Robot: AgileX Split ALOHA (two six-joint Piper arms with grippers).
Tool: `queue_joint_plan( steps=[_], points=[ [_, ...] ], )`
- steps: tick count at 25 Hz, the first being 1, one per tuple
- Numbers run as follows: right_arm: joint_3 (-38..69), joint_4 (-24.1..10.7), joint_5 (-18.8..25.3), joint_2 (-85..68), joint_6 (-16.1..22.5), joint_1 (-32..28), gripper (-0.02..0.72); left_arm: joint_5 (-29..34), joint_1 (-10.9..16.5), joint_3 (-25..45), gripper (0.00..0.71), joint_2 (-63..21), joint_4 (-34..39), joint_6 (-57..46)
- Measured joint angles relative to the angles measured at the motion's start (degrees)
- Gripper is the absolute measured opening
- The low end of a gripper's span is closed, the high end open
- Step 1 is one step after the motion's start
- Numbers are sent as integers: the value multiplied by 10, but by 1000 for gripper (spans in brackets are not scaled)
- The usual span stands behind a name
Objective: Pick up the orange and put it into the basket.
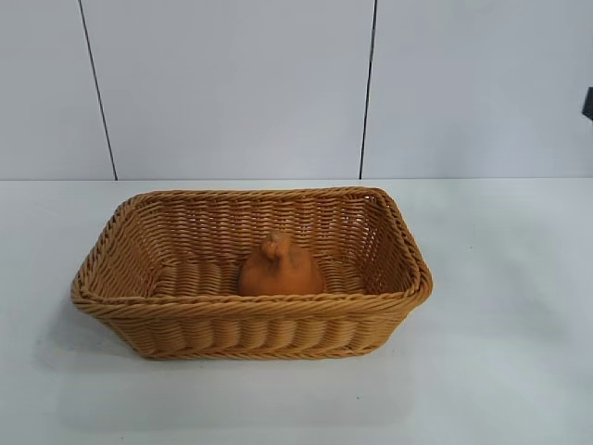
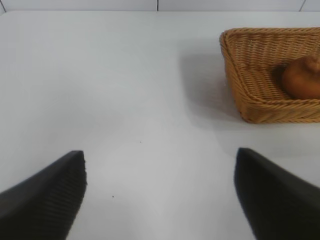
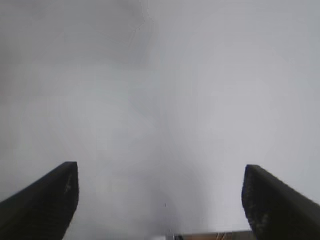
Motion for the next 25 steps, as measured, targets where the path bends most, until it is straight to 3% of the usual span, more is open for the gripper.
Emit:
queue_joint_plan(
  steps=[5, 11, 14, 25],
  points=[
    [146, 0, -6, -169, -15, 0, 610, 0, 0, 0, 580, 0, 0, 0],
    [286, 0, -84, -368, -24, 0, 610, 0, 0, 0, 580, 0, 0, 0],
    [334, 0, -98, -465, -25, 0, 610, 0, 0, 0, 580, 0, 0, 0],
    [348, 4, -111, -747, -26, 0, 610, 0, 0, 0, 580, 0, 0, 0]
  ],
)
